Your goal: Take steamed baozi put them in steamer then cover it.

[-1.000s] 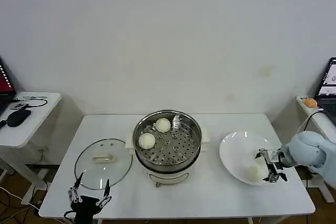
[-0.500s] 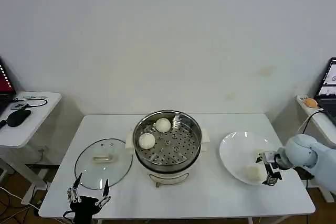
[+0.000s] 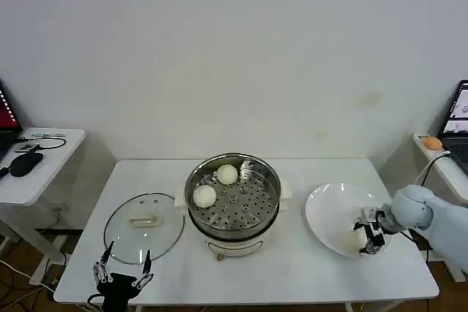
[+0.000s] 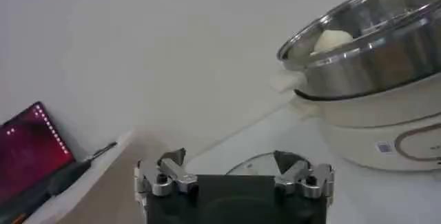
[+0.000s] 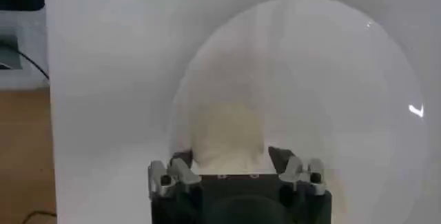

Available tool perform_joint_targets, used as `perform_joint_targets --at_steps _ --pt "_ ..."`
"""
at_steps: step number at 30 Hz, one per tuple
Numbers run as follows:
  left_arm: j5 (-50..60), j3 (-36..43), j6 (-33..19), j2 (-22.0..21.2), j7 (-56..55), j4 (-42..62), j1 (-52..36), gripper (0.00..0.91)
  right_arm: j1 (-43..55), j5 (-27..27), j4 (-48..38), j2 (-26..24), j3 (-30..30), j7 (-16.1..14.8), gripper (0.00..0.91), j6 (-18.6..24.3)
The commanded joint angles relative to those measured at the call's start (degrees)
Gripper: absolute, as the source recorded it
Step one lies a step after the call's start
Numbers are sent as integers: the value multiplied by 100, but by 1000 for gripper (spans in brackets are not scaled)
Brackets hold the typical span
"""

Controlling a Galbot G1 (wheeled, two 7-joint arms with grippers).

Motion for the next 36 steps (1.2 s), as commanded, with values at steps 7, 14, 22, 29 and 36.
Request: perform_joint_targets --at_steps 7,14,22,29,36 --pt "13 -6 16 1 -5 -76 20 907 223 135 -108 25 -62 -201 655 2" --pt "1 -36 -10 9 -27 -89 71 907 610 195 -68 -78 -49 -403 645 103" --pt "1 -50 -49 -8 -67 -70 65 907 1726 628 -133 -132 -196 -789 655 419" --pt "4 -70 -96 -24 -101 21 25 907 2711 797 -137 71 -443 -918 655 591" --pt "-10 -162 -92 -59 -115 15 16 907 3735 729 174 524 -1211 -798 655 716"
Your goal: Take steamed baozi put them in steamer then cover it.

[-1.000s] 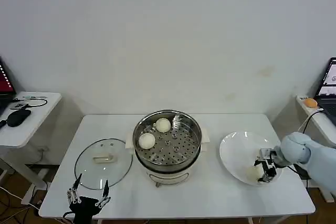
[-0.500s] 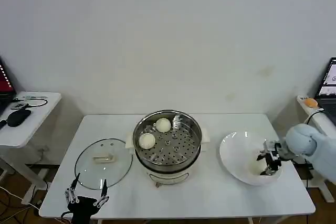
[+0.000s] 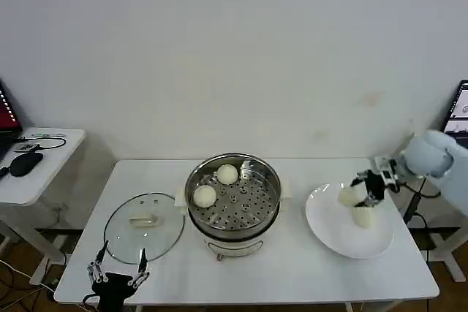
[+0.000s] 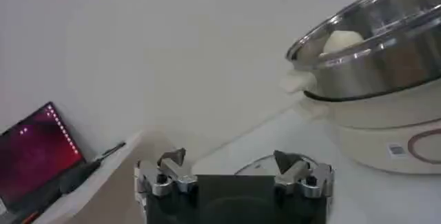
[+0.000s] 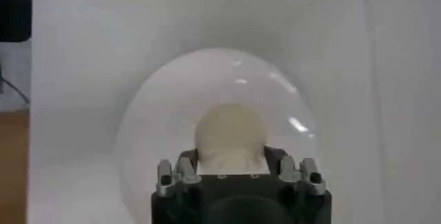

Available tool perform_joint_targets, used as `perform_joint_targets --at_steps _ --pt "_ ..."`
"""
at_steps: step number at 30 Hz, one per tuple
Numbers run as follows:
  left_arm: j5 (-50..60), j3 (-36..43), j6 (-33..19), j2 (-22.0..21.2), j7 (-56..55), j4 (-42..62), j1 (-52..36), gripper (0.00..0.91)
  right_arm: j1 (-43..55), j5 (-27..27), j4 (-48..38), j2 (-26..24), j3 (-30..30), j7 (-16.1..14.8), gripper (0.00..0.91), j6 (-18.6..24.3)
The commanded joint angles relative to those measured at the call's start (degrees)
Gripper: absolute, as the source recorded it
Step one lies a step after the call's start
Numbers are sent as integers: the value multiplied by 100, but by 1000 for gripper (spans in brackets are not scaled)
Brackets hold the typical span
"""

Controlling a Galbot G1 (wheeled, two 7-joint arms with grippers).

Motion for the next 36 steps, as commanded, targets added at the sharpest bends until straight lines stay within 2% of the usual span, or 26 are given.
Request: perform_joint_targets --at_steps 1,4,9,12,17,24,28,31,36 --pt "-14 -51 1 -6 -6 -9 17 907 1397 61 221 402 -694 -51 655 183" --pt "-27 -101 2 -30 -14 -29 29 907 1901 168 331 818 -991 -20 655 252" --pt "-171 -165 12 -55 -48 -99 68 907 2167 508 410 1601 -1333 144 655 306" --pt "-222 -192 17 -63 -56 -177 124 907 2199 687 503 1919 -1498 191 655 391" --pt "-190 -223 21 -98 -60 -230 188 907 2238 675 718 2318 -1883 203 655 735" --pt "-145 -224 30 -204 -95 -334 240 907 1869 444 827 2683 -2290 384 655 1068" --pt "-126 -246 24 -239 -113 -350 285 907 1577 -6 709 2815 -2366 464 655 1529" --pt "-126 -282 18 -261 -117 -359 307 907 1423 -610 553 2900 -2378 511 655 1965" --pt "-128 -305 9 -295 -129 -341 313 907 1307 -692 325 3003 -2425 518 655 2248"
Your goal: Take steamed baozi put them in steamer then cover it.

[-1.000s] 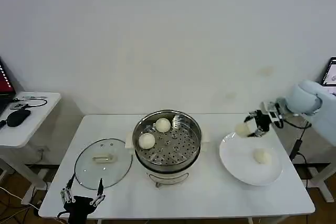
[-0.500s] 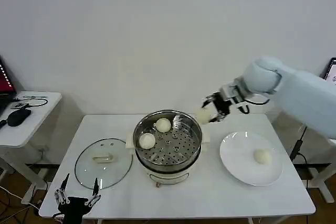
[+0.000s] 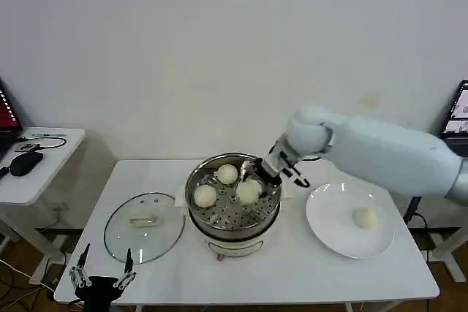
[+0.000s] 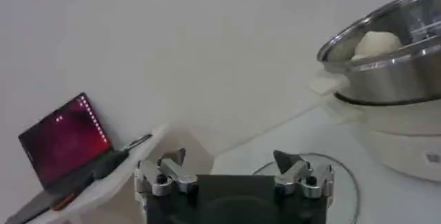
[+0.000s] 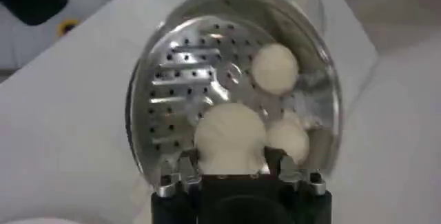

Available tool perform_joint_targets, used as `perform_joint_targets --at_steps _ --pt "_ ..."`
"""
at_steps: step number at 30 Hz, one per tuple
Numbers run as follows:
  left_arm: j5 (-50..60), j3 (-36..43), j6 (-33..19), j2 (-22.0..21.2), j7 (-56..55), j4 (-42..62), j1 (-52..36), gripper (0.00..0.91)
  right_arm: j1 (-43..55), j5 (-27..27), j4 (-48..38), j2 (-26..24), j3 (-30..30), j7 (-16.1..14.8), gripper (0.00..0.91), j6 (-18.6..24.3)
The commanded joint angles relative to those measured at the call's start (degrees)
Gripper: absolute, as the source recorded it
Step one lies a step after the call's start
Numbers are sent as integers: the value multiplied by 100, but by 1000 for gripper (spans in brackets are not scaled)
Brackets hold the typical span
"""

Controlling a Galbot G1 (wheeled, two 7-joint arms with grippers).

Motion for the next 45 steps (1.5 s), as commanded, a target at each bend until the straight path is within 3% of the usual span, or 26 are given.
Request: perform_joint_targets --at_steps 1,11,24,25,27,40,45 --pt "-8 -5 -3 -19 -4 4 5 907 -246 -562 -226 378 -267 79 655 796" --pt "-21 2 -13 -47 -15 63 -27 907 -229 -672 -442 741 -321 173 655 1120" --pt "-33 -12 -23 -35 -24 92 -48 907 -200 -596 -435 833 -388 164 655 1154" --pt "-33 -12 -23 -36 -26 89 -47 907 -197 -596 -435 831 -391 161 695 1154" --pt "-32 -13 -24 -36 -30 85 -43 907 -184 -586 -431 817 -412 162 907 1181" --pt "-18 33 -21 -19 -33 77 -53 907 172 -533 -509 415 -309 155 907 1213" --pt "-26 63 -11 44 -18 87 -121 907 343 -566 -858 58 -123 282 907 887"
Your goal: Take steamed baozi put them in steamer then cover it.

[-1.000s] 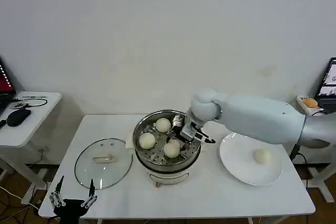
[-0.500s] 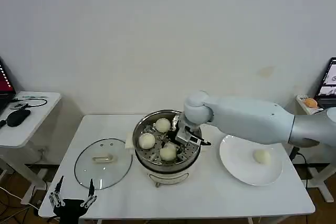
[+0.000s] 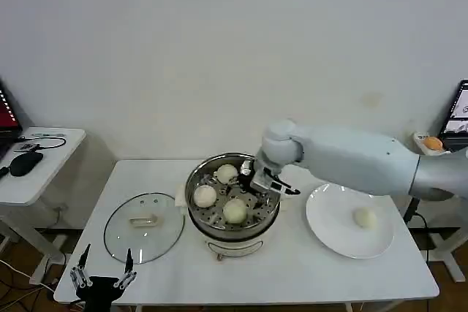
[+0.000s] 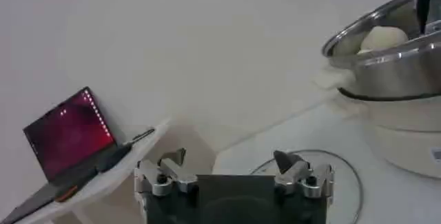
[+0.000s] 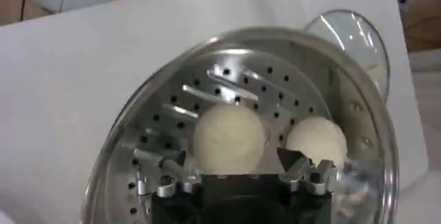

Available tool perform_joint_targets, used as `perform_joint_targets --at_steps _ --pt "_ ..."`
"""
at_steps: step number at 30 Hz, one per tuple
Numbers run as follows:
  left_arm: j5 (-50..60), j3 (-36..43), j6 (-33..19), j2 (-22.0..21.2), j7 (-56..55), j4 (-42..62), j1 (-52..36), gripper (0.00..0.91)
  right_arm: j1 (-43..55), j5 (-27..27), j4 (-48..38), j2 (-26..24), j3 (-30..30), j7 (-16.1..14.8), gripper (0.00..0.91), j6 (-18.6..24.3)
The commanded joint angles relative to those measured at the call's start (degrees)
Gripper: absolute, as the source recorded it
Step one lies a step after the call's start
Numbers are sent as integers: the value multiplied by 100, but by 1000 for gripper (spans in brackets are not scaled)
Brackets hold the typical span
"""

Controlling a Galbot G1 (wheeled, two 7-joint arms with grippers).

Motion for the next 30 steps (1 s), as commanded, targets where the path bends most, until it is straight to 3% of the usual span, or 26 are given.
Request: perform_joint_targets --at_steps 1,7,11,14,18,25,30 --pt "-2 12 10 47 15 6 -41 907 233 -59 -423 -440 176 121 907 -358" --pt "-44 28 -18 158 14 85 -95 907 441 58 -1163 -794 254 118 907 -1037" --pt "-74 40 -24 236 22 126 -139 907 601 429 -1107 -1186 278 -94 907 -1826" --pt "-106 55 -18 295 33 125 -169 907 613 534 -917 -1547 246 -272 907 -2087" --pt "-144 81 -15 354 46 163 -229 907 485 440 -816 -2022 130 -376 907 -2195" --pt "-127 179 -16 374 59 236 -297 907 -208 466 -813 -2762 506 -436 907 -2260" --pt "-131 190 -15 389 65 250 -312 907 -926 61 -897 -3193 849 -534 907 -2134"
